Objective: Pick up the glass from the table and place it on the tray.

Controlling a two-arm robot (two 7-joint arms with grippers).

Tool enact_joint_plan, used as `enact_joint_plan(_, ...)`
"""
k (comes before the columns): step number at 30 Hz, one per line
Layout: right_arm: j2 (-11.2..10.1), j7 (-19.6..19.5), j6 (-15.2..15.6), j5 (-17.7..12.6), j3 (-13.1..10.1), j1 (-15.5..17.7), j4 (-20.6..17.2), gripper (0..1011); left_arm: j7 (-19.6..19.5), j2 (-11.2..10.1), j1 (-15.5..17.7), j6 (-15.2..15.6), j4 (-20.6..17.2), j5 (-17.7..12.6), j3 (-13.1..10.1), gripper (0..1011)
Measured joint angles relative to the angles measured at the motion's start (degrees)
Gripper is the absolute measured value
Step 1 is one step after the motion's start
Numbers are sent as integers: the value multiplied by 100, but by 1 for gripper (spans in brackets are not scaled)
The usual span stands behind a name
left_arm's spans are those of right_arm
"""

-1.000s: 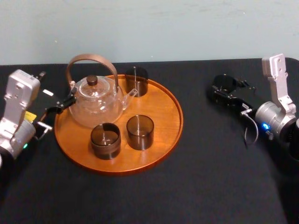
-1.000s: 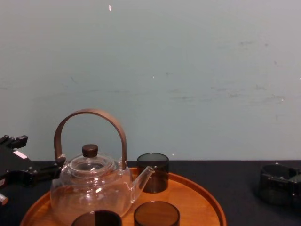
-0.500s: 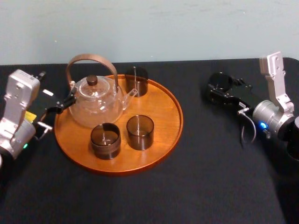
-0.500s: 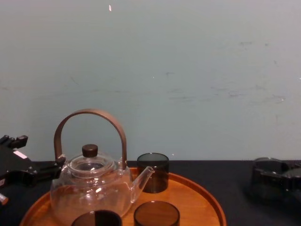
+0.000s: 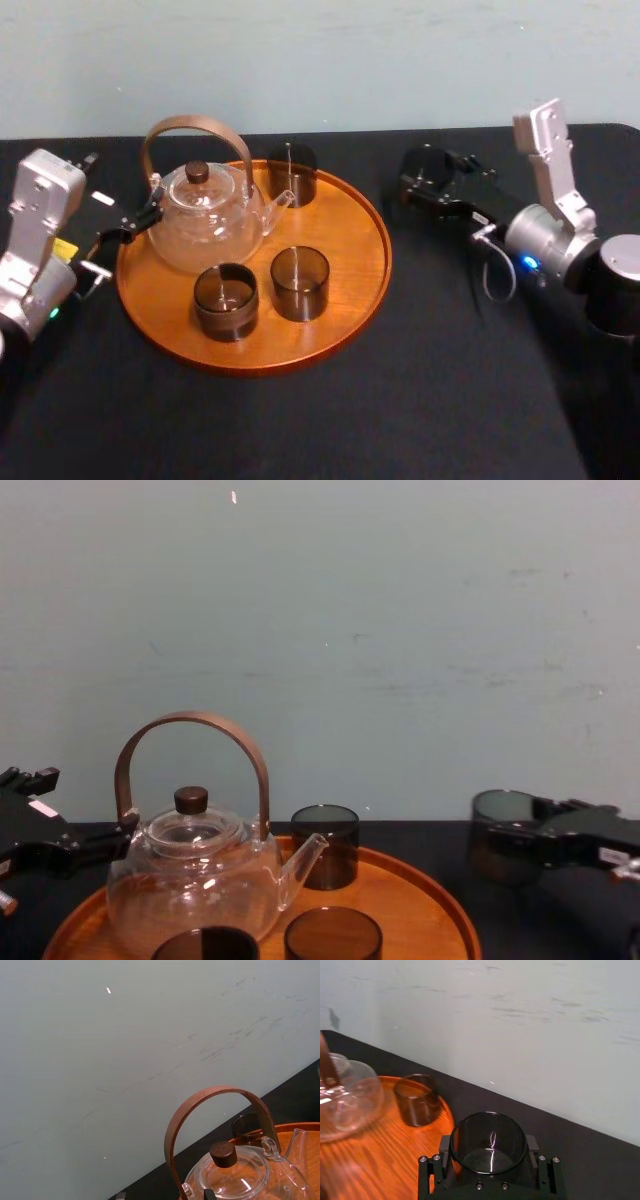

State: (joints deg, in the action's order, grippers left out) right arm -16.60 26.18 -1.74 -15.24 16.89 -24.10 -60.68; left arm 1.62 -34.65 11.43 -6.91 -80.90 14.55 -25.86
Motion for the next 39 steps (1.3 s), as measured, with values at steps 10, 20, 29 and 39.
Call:
enact_joint_plan(10, 202, 34, -64, 61, 296, -107, -2, 900, 0, 0, 0, 0, 0, 0, 0, 1010)
enact_joint_plan(20, 363, 124, -223, 80, 514, -169, 162, 900, 0, 0, 0, 0, 0, 0, 0, 1010)
enact_joint_plan(29, 489, 184, -314, 87, 672, -186, 334, 900, 0, 0, 0, 0, 0, 0, 0, 1009)
enact_joint_plan(39, 565, 238, -381, 63, 741, -222, 523, 900, 0, 0, 0, 0, 0, 0, 0, 1009)
